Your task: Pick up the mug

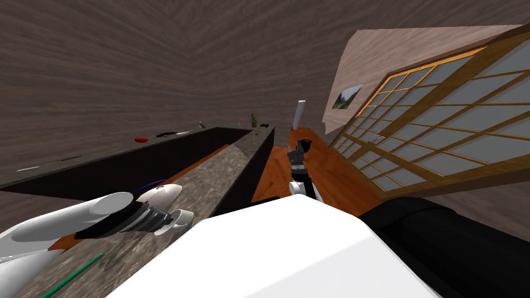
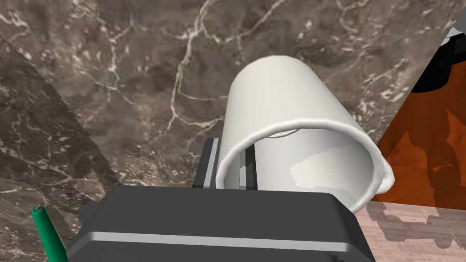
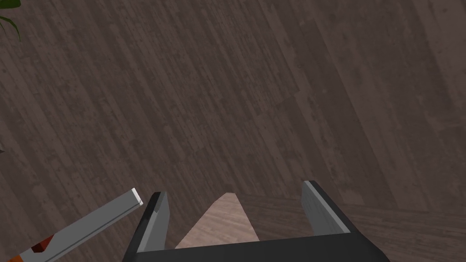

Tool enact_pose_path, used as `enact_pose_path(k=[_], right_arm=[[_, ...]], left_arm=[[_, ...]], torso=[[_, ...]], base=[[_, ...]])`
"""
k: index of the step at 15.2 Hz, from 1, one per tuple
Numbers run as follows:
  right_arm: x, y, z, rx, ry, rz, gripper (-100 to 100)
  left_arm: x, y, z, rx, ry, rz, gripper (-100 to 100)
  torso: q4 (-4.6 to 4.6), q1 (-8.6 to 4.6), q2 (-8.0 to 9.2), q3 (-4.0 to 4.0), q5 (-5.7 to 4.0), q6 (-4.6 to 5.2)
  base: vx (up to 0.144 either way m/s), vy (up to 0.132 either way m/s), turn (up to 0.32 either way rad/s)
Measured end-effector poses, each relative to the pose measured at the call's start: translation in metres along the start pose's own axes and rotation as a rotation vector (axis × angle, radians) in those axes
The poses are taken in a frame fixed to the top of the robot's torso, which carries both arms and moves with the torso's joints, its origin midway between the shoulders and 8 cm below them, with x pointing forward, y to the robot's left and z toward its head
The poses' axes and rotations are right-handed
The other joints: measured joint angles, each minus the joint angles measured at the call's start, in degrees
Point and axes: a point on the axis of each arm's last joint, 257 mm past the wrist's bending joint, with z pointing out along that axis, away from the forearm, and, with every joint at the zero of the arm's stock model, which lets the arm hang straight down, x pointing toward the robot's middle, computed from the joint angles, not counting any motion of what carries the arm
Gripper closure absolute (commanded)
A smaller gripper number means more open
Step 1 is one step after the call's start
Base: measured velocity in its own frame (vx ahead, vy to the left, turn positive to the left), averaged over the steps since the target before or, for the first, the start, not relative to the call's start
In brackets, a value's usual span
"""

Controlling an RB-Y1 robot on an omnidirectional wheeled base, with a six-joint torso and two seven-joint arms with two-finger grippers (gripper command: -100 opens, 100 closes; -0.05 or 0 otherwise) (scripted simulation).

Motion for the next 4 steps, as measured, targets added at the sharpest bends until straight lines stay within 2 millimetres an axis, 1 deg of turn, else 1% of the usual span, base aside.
enact_pose_path(k=[1, 4], right_arm=[[0.0, 0.0, 0.0, 0.0, 0.0, 0.0, 0], [0.0, 0.0, 0.0, 0.0, 0.0, 0.0, 0]], left_arm=[[0.0, 0.0, 0.0, 0.0, 0.0, 0.0, 100], [0.003, 0.004, -0.012, 0.0, 0.001, 0.007, 100]], torso=[[0.0, 0.0, 0.0, 0.0, 0.0, 0.01], [0.02, 0.01, -0.01, 0.01, -0.05, 0.02]], base=[[0.002, 0.006, 0.03], [0.006, 0.016, 0.026]])
